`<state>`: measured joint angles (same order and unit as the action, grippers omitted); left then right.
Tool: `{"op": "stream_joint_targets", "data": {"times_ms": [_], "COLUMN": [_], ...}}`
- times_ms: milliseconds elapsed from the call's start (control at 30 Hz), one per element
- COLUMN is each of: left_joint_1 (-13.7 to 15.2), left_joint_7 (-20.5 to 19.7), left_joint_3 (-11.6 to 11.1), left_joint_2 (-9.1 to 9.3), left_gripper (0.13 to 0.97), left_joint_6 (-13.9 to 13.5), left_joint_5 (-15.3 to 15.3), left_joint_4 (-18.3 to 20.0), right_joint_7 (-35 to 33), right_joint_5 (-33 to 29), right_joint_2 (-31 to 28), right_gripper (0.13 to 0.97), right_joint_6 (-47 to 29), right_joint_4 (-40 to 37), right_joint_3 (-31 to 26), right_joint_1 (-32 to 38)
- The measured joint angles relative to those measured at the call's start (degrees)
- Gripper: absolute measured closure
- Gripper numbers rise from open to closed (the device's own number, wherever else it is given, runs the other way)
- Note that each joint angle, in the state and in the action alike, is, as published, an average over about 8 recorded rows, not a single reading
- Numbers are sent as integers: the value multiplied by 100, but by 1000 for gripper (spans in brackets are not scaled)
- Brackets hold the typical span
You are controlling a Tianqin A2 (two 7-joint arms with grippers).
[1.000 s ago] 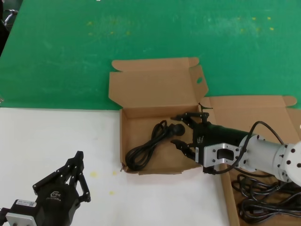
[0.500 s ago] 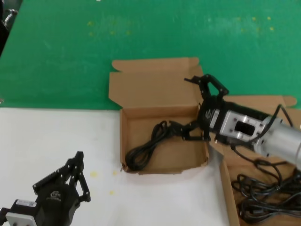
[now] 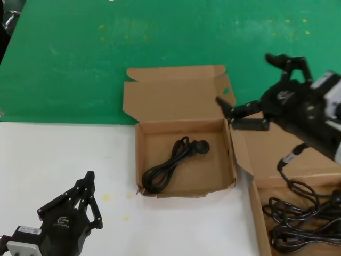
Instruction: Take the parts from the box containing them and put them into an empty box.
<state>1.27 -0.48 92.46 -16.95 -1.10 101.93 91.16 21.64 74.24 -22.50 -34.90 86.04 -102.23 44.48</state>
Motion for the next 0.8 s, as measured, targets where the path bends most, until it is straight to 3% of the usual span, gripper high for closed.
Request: {"op": "stream_joint_targets", "data": {"times_ms": [367,800], "left_joint_1": [0,0], "left_joint_7": [0,0], "left_joint_3": [0,0], "left_joint_2": [0,0], "left_gripper": [965,965], "left_joint_6": [0,0], "left_joint_5": [0,0], "left_joint_4": [0,0], "right_joint_7": [1738,1879], "right_joint_5": [111,408], "right_joint_2": [325,476], "right_gripper": [138,129], "right_joint_6": [707,1087], "right_joint_4": [392,356], "right_joint_3": [901,1084], "right_joint_1": [-1097,-1597]}}
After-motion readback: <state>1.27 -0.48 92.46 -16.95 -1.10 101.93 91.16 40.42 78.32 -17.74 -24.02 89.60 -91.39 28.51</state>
